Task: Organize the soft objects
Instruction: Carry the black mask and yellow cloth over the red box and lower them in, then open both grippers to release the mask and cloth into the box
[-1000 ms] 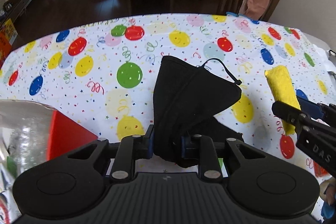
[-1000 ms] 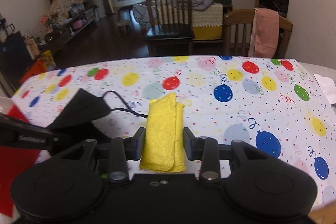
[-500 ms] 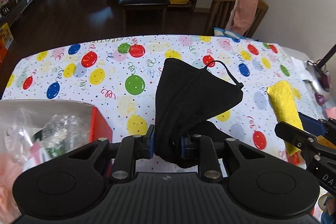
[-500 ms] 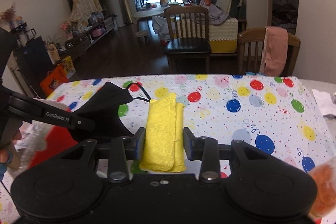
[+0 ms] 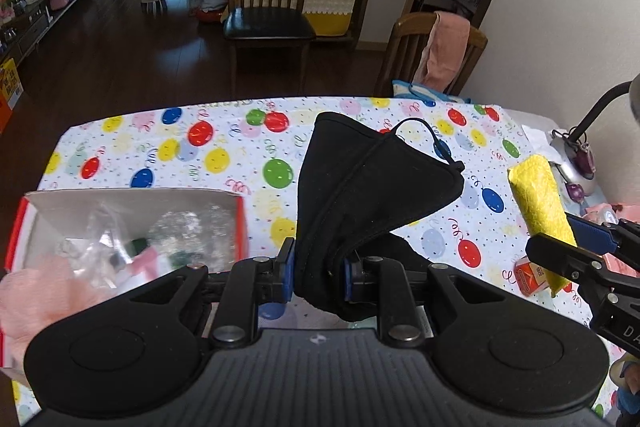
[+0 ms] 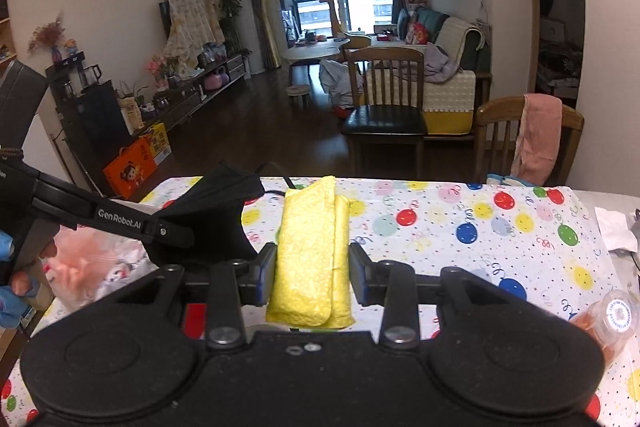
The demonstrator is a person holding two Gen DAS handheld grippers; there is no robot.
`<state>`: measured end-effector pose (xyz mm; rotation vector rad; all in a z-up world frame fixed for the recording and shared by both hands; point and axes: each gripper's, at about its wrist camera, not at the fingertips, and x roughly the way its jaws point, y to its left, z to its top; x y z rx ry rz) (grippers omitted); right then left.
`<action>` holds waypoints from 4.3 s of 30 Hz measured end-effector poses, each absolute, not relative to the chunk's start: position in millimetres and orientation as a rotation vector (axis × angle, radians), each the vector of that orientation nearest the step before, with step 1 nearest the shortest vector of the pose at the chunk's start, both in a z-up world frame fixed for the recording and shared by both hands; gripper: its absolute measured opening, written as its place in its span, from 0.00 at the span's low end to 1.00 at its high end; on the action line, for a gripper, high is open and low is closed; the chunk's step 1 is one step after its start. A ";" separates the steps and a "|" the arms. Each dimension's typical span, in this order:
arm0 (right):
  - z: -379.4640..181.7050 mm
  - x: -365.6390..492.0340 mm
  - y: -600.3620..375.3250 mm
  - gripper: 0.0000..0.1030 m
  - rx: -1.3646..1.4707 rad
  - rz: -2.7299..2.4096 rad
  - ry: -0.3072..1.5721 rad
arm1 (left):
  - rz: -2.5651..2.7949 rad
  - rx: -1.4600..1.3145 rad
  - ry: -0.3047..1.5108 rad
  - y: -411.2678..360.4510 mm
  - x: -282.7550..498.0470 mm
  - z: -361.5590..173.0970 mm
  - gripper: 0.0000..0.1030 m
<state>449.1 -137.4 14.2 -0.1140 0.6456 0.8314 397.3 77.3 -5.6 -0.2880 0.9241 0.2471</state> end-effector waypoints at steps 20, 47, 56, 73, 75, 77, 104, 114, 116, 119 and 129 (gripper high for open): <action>40.3 369.7 -40.9 0.35 -0.158 0.921 0.627 | 0.318 -0.281 0.838 184.0 280.5 46.3 0.21; -13.9 321.5 89.1 0.35 -0.251 0.871 0.747 | 0.354 -0.221 0.923 273.4 223.9 -23.2 0.21; -40.0 323.2 100.1 0.35 -0.308 0.802 0.787 | 0.346 -0.158 0.933 268.5 235.5 -48.6 0.21; -58.3 322.3 103.4 0.37 -0.311 0.760 0.835 | 0.311 -0.137 0.970 265.2 241.4 -84.4 0.21; -57.9 323.1 105.5 0.38 -0.318 0.757 0.845 | 0.315 -0.137 0.967 264.9 240.6 -85.1 0.21; -56.7 325.3 106.9 0.39 -0.320 0.761 0.856 | 0.313 -0.133 0.966 263.9 240.4 -85.4 0.21; -4.8 287.8 70.7 0.66 -0.211 0.826 0.729 | 0.296 -0.096 0.778 242.8 188.9 -25.6 0.73; 22.8 261.6 45.0 0.76 -0.140 0.881 0.649 | 0.263 -0.115 0.717 231.1 163.4 2.0 0.73; 27.4 255.7 39.5 0.79 -0.126 0.893 0.629 | 0.259 -0.122 0.705 228.1 157.0 6.7 0.74; 31.8 246.2 32.4 0.82 -0.112 0.910 0.598 | 0.252 -0.125 0.688 223.1 148.2 13.0 0.80; 38.4 217.3 8.3 0.92 -0.078 0.927 0.506 | 0.245 -0.137 0.598 207.7 117.8 28.7 0.80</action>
